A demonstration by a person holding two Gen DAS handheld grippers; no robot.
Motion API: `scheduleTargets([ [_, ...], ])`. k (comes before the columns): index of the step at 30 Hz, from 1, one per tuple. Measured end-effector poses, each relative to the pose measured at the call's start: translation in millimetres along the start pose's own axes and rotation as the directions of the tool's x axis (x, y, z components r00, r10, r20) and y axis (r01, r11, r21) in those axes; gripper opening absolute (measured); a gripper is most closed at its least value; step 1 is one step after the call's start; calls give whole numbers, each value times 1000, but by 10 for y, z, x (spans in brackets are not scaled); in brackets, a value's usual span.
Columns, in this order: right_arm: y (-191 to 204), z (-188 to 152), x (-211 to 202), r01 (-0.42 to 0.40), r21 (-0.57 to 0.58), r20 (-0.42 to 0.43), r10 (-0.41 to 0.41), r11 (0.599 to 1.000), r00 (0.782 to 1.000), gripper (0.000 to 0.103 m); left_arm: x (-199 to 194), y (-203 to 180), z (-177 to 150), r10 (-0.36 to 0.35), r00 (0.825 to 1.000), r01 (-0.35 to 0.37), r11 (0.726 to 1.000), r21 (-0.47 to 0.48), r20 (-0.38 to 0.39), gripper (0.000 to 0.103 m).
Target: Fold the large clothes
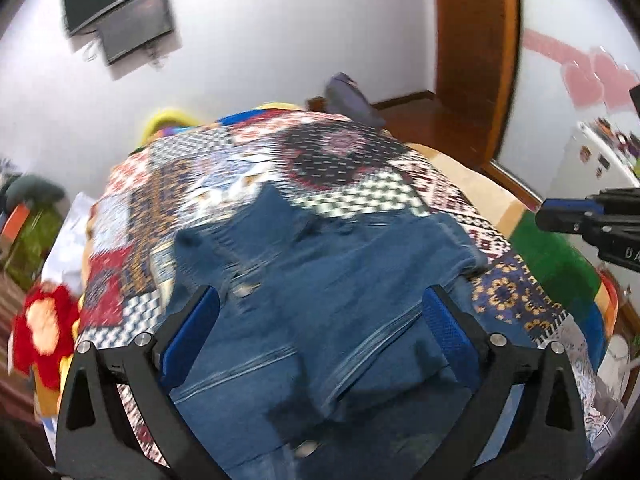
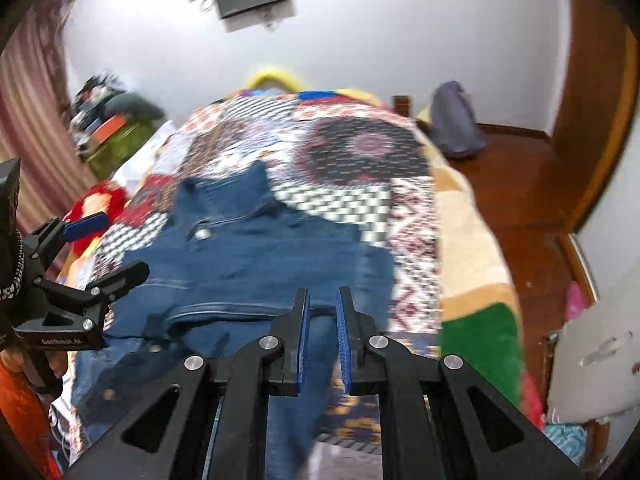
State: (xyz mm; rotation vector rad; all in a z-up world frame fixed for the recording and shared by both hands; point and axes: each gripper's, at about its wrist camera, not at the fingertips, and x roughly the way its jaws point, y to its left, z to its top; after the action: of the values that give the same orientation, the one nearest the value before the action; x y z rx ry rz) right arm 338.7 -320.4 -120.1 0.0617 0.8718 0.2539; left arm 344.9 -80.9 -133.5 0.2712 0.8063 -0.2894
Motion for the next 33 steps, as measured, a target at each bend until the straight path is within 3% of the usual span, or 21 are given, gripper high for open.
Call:
scheduleTargets([
  [6, -538, -159, 135, 33, 116, -45, -27, 993, 999, 9, 650, -451, 161, -116, 982, 130, 987, 91, -147, 102],
  [11, -726, -327, 340, 28, 178, -93, -12, 984, 996, 9, 1140, -768, 86, -107, 959, 164, 965, 205, -263, 102],
  [14, -765, -389, 465, 14, 201, -115, 9, 979, 993, 9, 1310, -862, 7, -74, 961, 144, 956, 255, -266, 101],
  [17, -758, -425, 595, 2, 207, -134, 27, 978, 991, 9, 1285, -892, 1, -117, 967, 175, 951, 257, -226, 80],
  [19, -737, -437, 656, 4, 206, -146, 27, 979, 989, 9, 1248, -895, 34, -163, 963, 212, 950, 231, -217, 54],
  [20, -730, -442, 677, 3, 205, -150, 29, 979, 988, 9, 1226, -896, 56, -162, 965, 208, 951, 227, -206, 46],
  [22, -712, -444, 717, -3, 207, -158, 36, 978, 987, 9, 1219, -857, 113, -178, 962, 220, 955, 198, -208, 17],
  [25, -679, -441, 722, -15, 212, -159, 49, 977, 986, 9, 1187, -693, 184, -228, 951, 256, 960, 113, -209, 9],
  [28, -603, -414, 703, -16, 190, -158, 47, 982, 986, 9, 964, -435, 276, -262, 954, 269, 963, 29, -143, 8],
  [33, -429, -295, 697, 8, 105, -166, 10, 994, 986, 9, 381, 122, 336, -203, 979, 203, 978, -42, 2, 8],
])
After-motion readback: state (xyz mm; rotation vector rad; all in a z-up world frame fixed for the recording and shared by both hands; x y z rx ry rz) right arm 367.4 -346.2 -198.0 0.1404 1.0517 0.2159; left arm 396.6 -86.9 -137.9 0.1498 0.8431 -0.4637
